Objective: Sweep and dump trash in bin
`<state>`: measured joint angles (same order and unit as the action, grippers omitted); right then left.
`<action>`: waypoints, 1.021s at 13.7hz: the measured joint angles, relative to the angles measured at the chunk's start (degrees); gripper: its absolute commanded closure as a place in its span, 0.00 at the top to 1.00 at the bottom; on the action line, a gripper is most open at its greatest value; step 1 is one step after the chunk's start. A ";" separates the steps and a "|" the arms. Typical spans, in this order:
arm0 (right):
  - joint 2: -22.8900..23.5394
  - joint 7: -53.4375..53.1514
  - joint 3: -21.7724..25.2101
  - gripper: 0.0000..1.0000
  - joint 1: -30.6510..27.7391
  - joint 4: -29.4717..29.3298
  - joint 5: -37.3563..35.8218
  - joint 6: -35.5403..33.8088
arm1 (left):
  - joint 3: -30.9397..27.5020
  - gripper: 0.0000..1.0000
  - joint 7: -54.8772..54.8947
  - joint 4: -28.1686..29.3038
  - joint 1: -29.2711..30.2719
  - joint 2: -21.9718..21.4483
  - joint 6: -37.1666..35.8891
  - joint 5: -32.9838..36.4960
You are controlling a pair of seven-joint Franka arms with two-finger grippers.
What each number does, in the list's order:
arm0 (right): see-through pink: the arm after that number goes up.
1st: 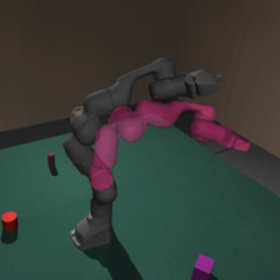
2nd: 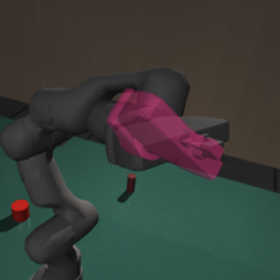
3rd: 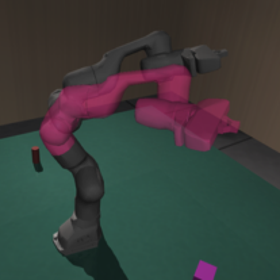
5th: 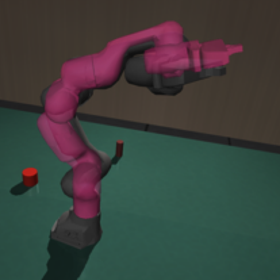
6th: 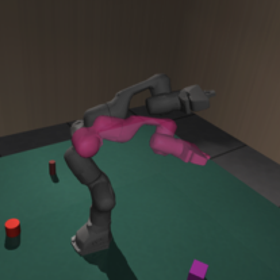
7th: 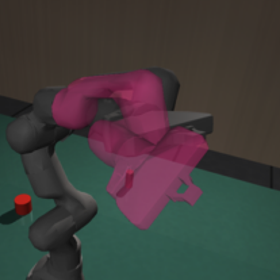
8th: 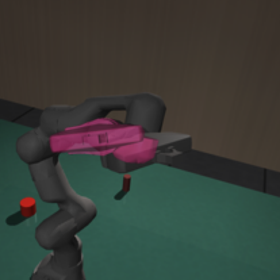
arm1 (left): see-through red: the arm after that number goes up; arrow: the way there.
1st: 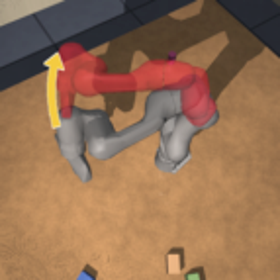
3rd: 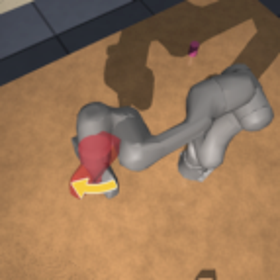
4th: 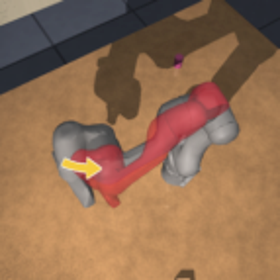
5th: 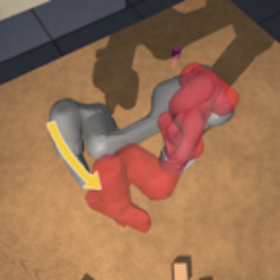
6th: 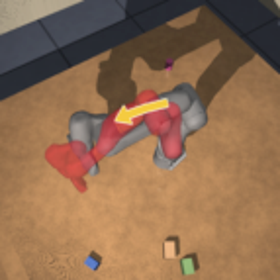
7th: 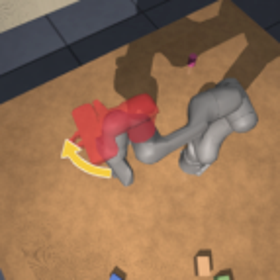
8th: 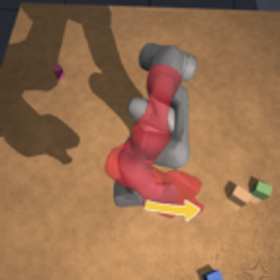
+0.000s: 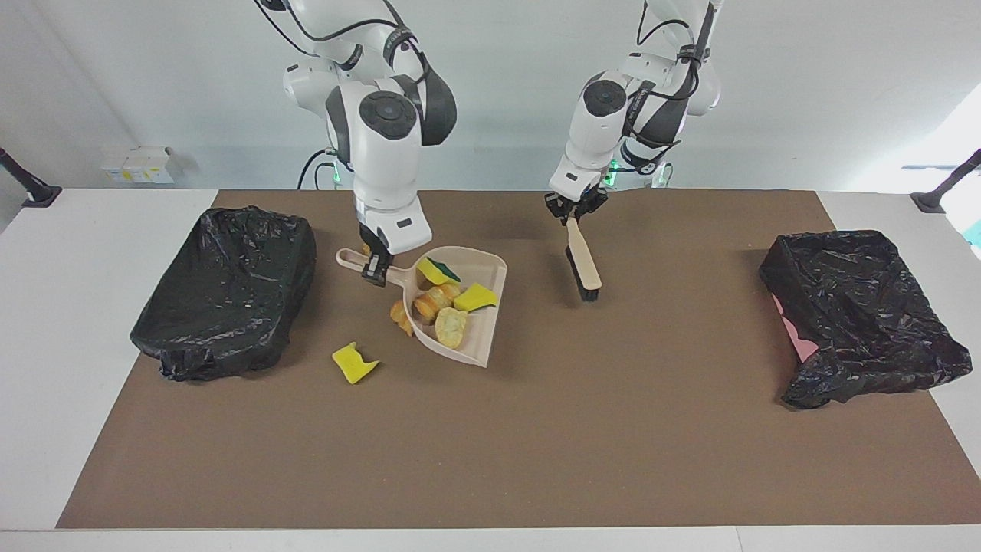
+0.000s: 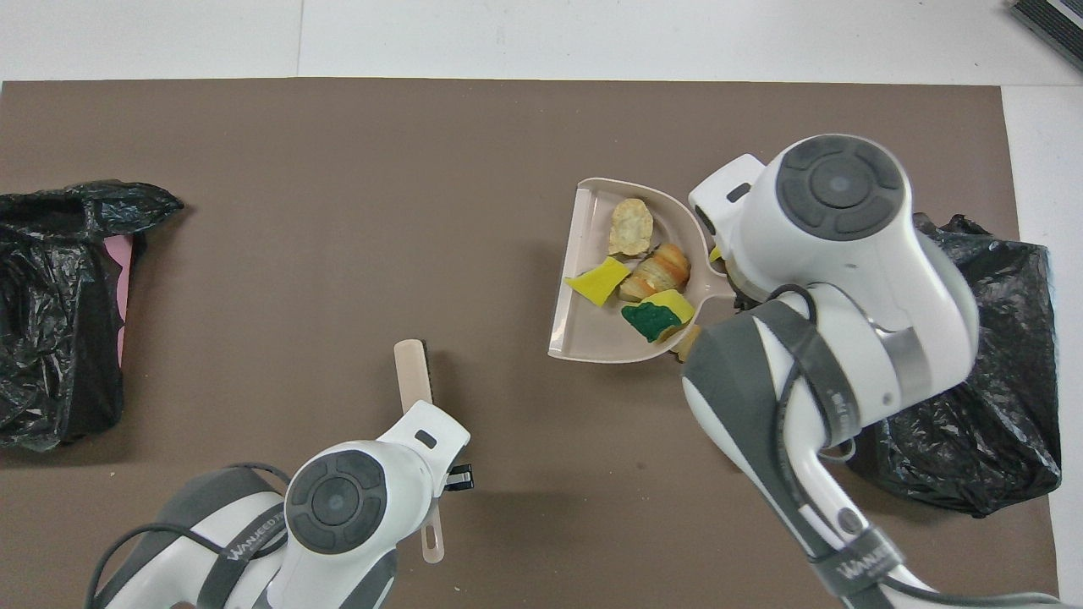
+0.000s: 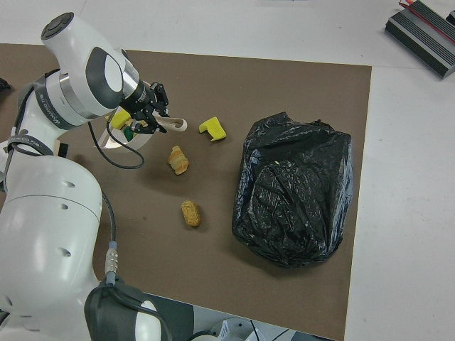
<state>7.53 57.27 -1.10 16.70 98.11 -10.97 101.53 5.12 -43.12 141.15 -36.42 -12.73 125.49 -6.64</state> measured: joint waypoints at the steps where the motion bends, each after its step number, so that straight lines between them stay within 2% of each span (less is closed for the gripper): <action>1: -1.16 2.20 0.02 0.00 -1.89 0.18 0.01 -0.65 | 0.03 0.00 -1.22 0.89 -1.30 0.15 1.55 -0.10; 2: -2.11 4.40 0.05 0.00 -3.98 0.34 0.01 -1.12 | 0.04 0.00 -2.04 1.79 -2.30 0.44 2.93 -0.30; 3: -3.01 6.90 0.07 0.00 -6.46 0.44 0.02 -1.61 | 0.08 0.40 -2.42 2.74 -3.04 0.91 4.58 -0.67; 4: -3.86 9.41 0.11 0.00 -9.15 0.52 0.02 -1.85 | 0.08 0.99 -2.50 3.46 -3.43 1.50 6.11 -1.07; 7: -5.71 17.14 0.16 0.00 -17.16 0.79 0.04 -1.92 | -0.56 1.00 -2.55 2.37 -3.42 3.44 7.76 -2.50; 11: -5.99 31.35 0.25 0.00 -29.73 1.04 0.06 -1.50 | -1.30 1.00 -2.33 -5.10 -0.30 8.04 7.73 -2.60; 13: -6.47 34.10 0.33 0.00 -33.94 2.14 -0.69 -0.20 | -1.42 1.00 -0.08 -8.86 2.50 10.06 7.68 -2.58; 14: -7.27 34.39 0.34 0.00 -35.13 3.95 -2.89 2.58 | -1.48 1.00 1.53 -10.62 4.05 10.80 7.68 -2.58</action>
<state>0.27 91.66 -0.76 -18.43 102.05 -13.86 104.12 3.64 -41.59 130.53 -32.38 -1.93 133.17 -9.22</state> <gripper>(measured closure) 0.692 0.000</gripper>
